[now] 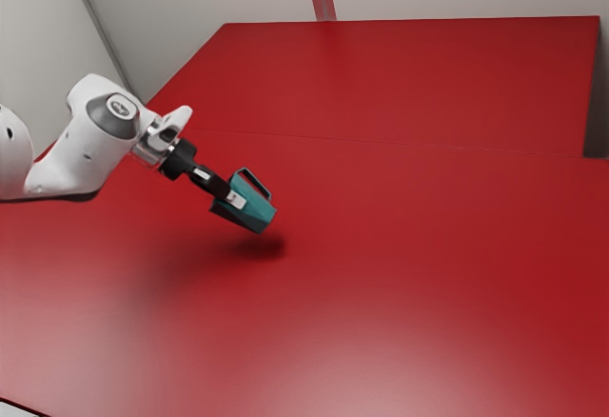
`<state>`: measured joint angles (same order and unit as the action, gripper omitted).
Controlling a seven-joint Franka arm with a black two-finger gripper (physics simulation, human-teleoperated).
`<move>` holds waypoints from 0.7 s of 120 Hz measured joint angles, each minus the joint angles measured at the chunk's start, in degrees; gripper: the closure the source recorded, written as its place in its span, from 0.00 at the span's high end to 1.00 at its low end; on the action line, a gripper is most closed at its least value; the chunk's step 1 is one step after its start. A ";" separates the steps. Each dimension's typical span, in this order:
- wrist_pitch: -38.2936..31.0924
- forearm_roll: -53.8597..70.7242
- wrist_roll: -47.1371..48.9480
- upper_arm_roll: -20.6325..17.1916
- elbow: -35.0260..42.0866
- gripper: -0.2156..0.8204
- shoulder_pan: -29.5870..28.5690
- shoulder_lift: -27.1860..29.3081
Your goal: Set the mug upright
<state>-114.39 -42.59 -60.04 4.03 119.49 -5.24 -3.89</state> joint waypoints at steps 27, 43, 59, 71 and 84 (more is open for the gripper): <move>-1.56 13.32 7.55 1.39 0.46 0.03 5.57 5.36; -1.89 21.07 12.65 0.99 1.67 0.03 6.39 8.43; -2.08 27.40 17.68 0.40 3.69 0.03 6.34 11.12; -2.18 31.39 21.42 -0.05 5.71 0.03 7.39 12.89; -2.65 34.83 25.34 -0.14 8.22 0.03 8.44 14.81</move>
<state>-117.04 -7.76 -34.70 3.88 127.71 3.20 10.92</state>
